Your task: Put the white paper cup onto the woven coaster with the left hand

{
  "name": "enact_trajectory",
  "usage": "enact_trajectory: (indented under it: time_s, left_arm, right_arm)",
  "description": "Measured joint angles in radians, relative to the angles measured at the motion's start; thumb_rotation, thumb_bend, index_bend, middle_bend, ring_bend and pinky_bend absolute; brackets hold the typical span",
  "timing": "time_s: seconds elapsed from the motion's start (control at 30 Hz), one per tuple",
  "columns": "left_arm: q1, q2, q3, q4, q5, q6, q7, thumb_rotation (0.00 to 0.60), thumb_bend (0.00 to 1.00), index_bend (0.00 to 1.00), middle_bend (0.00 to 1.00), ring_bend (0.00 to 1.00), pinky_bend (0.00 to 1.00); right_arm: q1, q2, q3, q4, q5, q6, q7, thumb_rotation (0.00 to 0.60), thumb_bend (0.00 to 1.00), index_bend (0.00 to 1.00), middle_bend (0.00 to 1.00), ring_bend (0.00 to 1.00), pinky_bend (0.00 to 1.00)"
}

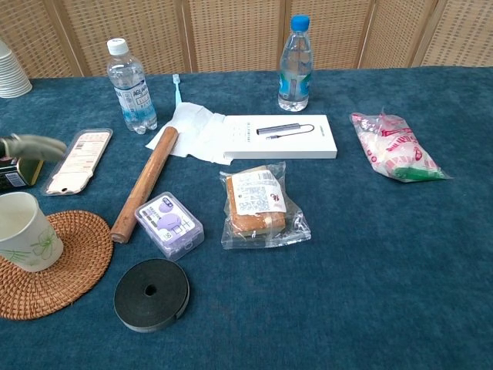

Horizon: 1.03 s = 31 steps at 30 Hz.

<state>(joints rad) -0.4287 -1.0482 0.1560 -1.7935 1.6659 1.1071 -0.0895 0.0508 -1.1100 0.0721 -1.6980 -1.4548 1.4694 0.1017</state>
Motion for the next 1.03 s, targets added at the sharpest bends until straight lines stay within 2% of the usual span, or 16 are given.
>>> enact_trajectory:
  time_s: [0.33, 0.67, 0.87, 1.03]
  left_arm:
    - [0.123, 0.077, 0.0, -0.019, 0.02, 0.234, -0.06, 0.545, 0.5, 0.0, 0.0, 0.0, 0.0]
    - [0.333, 0.093, -0.013, 0.039, -0.107, 0.462, -0.116, 0.55, 0.5, 0.0, 0.0, 0.0, 0.0]
    - [0.402, 0.08, -0.035, 0.087, -0.142, 0.525, -0.172, 0.552, 0.5, 0.0, 0.0, 0.0, 0.0]
    - [0.412, 0.079, -0.051, 0.097, -0.14, 0.522, -0.183, 0.548, 0.5, 0.0, 0.0, 0.0, 0.0]
  right_arm:
    - [0.007, -0.01, 0.015, -0.011, 0.027, 0.003, -0.114, 0.6, 0.52, 0.04, 0.0, 0.0, 0.0]
    - [-0.003, -0.039, 0.019, 0.012, 0.012, 0.049, -0.174, 0.6, 0.52, 0.04, 0.0, 0.0, 0.0]
    - [0.001, -0.043, 0.014, 0.008, 0.006, 0.036, -0.164, 0.6, 0.52, 0.04, 0.0, 0.0, 0.0]
    - [0.003, -0.048, 0.016, 0.004, 0.001, 0.036, -0.165, 0.6, 0.51, 0.04, 0.0, 0.0, 0.0]
